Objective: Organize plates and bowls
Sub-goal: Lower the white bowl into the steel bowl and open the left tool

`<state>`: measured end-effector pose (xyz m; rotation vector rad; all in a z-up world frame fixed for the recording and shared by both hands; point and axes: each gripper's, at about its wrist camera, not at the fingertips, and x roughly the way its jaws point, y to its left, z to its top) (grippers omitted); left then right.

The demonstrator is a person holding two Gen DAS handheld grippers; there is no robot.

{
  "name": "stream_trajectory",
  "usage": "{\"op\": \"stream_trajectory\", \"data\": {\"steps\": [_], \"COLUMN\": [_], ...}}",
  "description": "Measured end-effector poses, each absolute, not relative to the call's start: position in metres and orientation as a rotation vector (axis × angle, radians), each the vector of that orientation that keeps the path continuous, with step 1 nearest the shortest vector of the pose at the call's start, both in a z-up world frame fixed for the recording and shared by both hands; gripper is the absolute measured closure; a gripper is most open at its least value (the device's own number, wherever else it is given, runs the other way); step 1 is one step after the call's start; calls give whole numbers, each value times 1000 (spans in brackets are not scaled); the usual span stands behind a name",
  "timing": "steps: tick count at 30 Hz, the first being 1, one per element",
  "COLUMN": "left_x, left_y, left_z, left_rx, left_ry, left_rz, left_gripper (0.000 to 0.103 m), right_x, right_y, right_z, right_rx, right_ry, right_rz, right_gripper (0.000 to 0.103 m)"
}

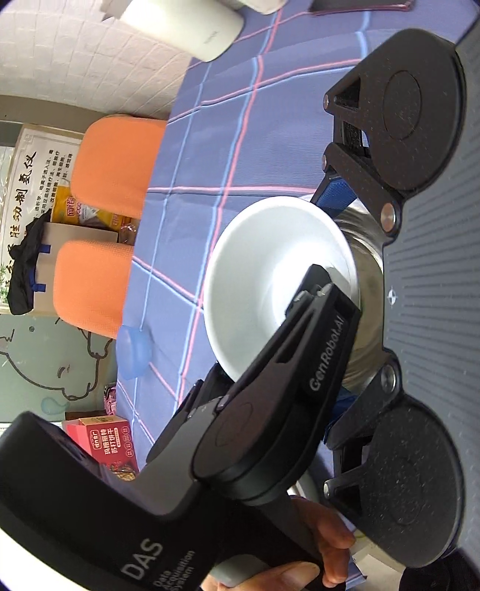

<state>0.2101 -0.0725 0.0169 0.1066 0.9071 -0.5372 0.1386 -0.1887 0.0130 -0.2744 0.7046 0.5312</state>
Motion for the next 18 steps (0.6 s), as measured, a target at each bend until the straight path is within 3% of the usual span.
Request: {"op": "stream_trajectory", "data": {"steps": [2,4,8,18], "left_x": [209,209,209,181], "left_y": [-74,-74,-69,-22], "left_z": [13,11,13,45], "left_rx": [113,127,117,96], "left_ry": [915,905,924,845], "left_rz": [-526,-508,-523,-496], "left_gripper": [48,37,29,28], "right_x": [139,136,123,79], "right_y": [-192,-195,-204,-218], "right_z": [10,6,5,11], "right_rx": [-254,-249,-243,-226], "right_ry": [719,730,724,724], "right_rz": [544,552,545,526], "right_gripper": [22,22,22,21]}}
